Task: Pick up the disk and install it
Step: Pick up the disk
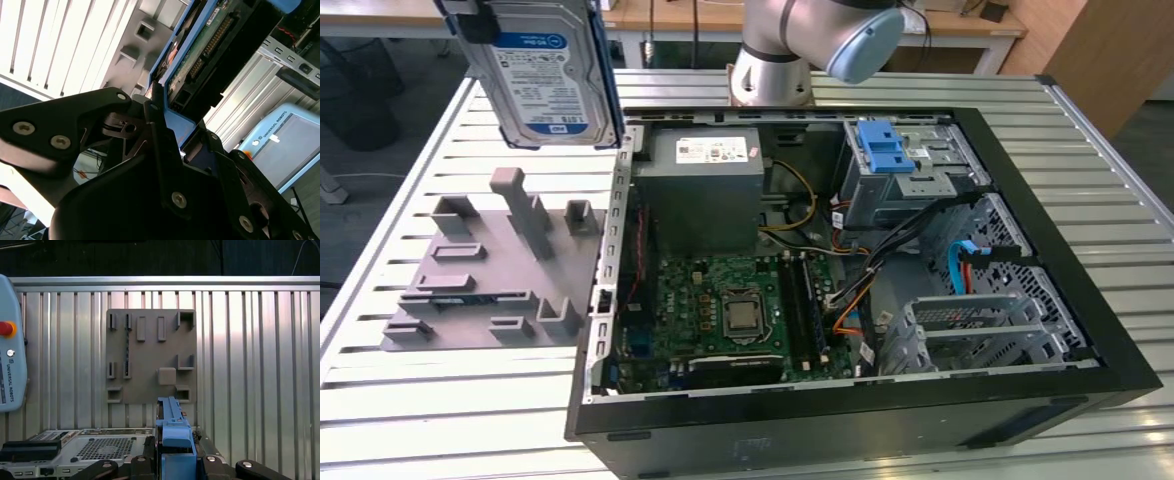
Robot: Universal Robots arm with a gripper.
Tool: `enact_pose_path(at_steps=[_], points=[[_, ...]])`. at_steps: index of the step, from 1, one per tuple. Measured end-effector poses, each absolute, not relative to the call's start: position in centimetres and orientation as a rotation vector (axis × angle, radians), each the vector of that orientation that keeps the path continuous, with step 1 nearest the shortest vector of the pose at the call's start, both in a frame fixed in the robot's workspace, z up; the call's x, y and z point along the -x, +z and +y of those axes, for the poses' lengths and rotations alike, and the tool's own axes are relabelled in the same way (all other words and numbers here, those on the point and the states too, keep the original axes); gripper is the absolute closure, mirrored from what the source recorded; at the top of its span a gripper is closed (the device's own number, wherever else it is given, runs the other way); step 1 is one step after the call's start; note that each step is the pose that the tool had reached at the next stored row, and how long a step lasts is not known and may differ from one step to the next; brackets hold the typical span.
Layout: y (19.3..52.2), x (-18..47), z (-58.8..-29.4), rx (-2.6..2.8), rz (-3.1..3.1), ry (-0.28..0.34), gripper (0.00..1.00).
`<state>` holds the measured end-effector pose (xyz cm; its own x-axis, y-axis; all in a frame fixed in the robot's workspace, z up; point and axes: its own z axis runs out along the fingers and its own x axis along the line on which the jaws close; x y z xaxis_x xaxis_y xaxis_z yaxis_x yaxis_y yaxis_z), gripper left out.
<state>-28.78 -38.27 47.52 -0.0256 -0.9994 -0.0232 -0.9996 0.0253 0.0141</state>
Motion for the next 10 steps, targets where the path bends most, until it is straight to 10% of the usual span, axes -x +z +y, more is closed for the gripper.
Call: enact_pose_path(at_steps=[10], points=[[47.5,27.0,-38.3,2.188,2.244,0.041,0.64]])
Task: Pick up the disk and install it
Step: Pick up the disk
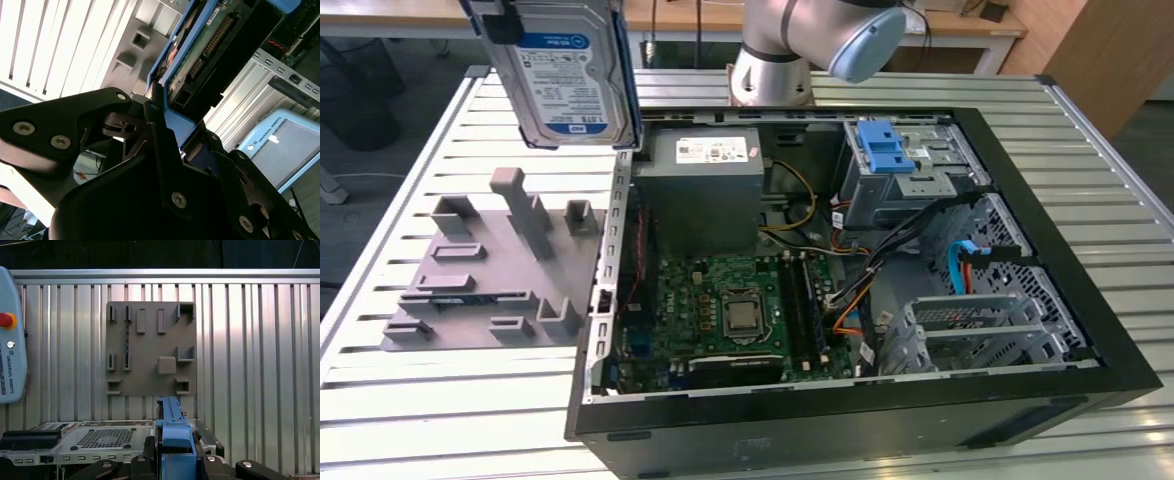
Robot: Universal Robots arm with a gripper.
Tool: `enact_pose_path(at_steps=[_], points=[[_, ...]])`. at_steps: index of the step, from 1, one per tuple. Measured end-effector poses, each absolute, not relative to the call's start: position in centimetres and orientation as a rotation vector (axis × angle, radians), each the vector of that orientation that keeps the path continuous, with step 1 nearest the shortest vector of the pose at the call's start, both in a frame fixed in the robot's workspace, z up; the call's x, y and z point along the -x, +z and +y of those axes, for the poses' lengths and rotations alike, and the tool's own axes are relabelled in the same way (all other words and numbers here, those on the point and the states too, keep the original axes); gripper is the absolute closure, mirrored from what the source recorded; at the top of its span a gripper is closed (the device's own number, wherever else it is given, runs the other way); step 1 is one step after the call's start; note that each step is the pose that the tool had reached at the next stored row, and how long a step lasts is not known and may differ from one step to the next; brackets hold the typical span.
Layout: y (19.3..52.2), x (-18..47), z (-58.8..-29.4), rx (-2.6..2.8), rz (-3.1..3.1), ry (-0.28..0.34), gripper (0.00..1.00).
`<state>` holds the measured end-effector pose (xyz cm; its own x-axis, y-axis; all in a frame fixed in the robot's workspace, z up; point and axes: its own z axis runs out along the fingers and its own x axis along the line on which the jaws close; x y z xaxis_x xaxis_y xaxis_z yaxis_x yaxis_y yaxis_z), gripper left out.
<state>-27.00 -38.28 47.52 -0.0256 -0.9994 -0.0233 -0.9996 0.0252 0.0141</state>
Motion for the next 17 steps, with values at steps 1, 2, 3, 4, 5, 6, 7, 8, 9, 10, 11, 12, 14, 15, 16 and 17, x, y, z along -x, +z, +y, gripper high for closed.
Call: enact_pose_path(at_steps=[1,2,3,4,5,6,7,8,9,10,11,12,14,15,16,17], points=[[47.5,26.8,-38.3,2.188,2.244,0.041,0.64],[47.5,26.6,-38.3,2.188,2.244,0.041,0.64],[47.5,26.5,-38.3,2.188,2.244,0.041,0.64],[47.5,26.3,-38.3,2.188,2.244,0.041,0.64],[47.5,26.1,-38.3,2.188,2.244,0.041,0.64],[47.5,25.9,-38.3,2.188,2.244,0.041,0.64],[47.5,25.7,-38.3,2.188,2.244,0.041,0.64],[47.5,25.5,-38.3,2.188,2.244,0.041,0.64],[47.5,25.4,-38.3,2.188,2.244,0.041,0.64],[47.5,25.2,-38.3,2.188,2.244,0.041,0.64],[47.5,25.0,-38.3,2.188,2.244,0.041,0.64],[47.5,24.8,-38.3,2.188,2.244,0.041,0.64],[47.5,24.5,-38.3,2.188,2.244,0.041,0.64],[47.5,24.3,-38.3,2.188,2.244,0.041,0.64],[47.5,24.1,-38.3,2.188,2.244,0.041,0.64],[47.5,23.9,-38.3,2.188,2.244,0.041,0.64]])
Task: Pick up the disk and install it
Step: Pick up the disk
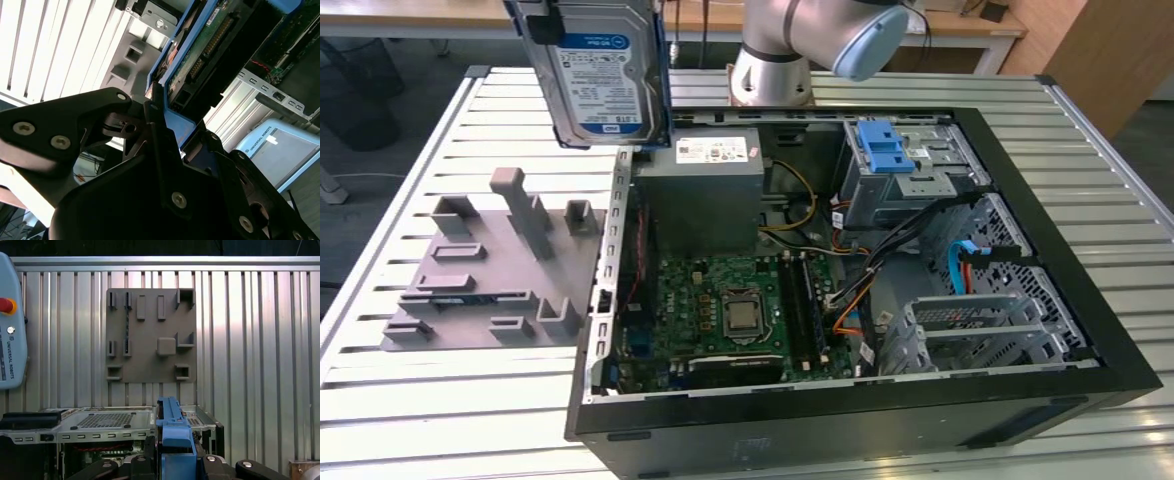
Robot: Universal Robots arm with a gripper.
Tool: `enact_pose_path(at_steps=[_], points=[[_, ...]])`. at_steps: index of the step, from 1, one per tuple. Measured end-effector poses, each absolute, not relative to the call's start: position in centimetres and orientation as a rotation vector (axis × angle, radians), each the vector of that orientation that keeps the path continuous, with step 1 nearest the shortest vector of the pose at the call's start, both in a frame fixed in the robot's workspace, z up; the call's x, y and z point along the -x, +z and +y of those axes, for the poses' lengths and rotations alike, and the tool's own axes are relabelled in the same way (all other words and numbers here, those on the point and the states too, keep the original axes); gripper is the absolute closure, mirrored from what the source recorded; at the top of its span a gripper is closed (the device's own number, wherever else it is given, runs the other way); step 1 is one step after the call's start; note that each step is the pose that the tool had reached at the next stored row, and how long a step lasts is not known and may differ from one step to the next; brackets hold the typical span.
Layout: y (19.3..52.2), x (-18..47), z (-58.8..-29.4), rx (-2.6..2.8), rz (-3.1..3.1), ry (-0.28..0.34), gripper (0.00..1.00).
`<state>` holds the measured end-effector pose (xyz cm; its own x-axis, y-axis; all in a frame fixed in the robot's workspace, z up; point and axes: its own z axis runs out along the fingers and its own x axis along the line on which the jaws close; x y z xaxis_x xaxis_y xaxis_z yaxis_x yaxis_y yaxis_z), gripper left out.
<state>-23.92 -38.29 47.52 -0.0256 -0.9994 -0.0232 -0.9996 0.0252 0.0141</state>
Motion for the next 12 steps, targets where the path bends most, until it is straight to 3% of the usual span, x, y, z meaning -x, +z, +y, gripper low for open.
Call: enact_pose_path(at_steps=[12], points=[[47.5,21.8,-38.3,2.188,2.244,0.041,0.64]])
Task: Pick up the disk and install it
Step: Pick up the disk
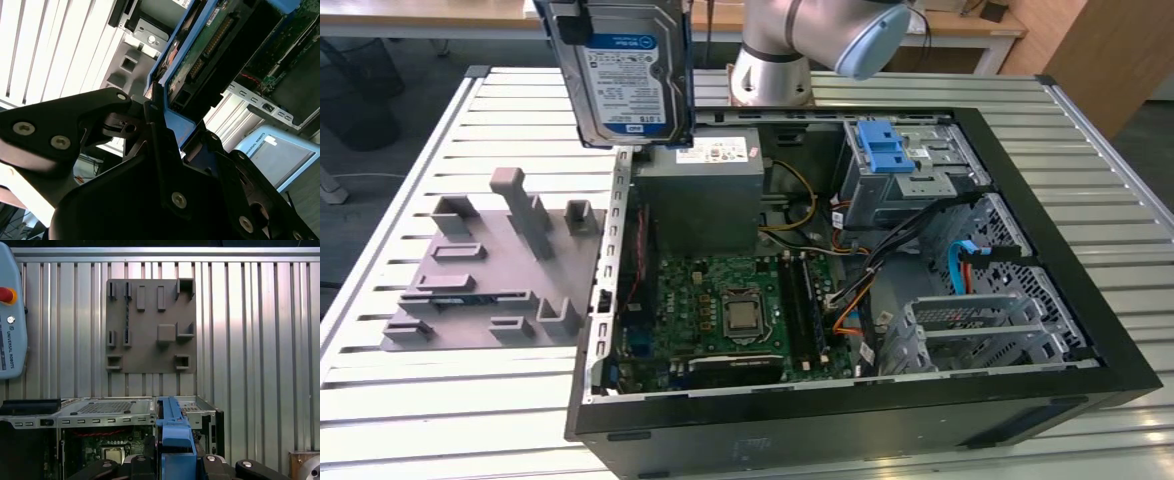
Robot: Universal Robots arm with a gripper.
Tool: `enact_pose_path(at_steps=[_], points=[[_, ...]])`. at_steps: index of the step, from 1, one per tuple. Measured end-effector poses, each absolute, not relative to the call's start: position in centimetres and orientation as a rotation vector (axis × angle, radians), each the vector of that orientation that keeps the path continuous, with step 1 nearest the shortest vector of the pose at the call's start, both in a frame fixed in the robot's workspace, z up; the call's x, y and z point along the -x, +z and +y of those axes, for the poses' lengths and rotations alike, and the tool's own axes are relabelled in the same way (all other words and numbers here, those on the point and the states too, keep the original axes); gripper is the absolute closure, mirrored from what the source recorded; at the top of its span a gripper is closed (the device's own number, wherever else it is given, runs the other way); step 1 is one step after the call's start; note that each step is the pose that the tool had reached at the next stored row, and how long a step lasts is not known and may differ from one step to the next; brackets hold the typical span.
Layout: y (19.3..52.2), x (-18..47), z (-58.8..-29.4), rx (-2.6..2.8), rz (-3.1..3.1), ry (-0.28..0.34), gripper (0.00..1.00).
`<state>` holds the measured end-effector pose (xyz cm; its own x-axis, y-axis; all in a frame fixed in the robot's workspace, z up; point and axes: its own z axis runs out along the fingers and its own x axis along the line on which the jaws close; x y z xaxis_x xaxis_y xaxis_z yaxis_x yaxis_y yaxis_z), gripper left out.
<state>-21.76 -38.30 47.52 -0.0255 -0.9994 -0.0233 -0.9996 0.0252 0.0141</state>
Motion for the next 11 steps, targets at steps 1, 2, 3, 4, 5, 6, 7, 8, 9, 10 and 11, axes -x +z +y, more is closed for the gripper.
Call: enact_pose_path(at_steps=[1,2,3,4,5,6,7,8,9,10,11], points=[[47.5,21.6,-38.3,2.188,2.244,0.041,0.64],[47.5,21.4,-38.3,2.188,2.244,0.041,0.64],[47.5,21.2,-38.3,2.188,2.244,0.041,0.64],[47.5,21.0,-38.3,2.188,2.244,0.041,0.64],[47.5,20.9,-38.3,2.188,2.244,0.041,0.64],[47.5,20.7,-38.3,2.188,2.244,0.041,0.64],[47.5,20.5,-38.3,2.188,2.244,0.041,0.64],[47.5,20.3,-38.3,2.188,2.244,0.041,0.64],[47.5,20.1,-38.3,2.188,2.244,0.041,0.64],[47.5,19.9,-38.3,2.188,2.244,0.041,0.64],[47.5,19.7,-38.3,2.188,2.244,0.041,0.64]])
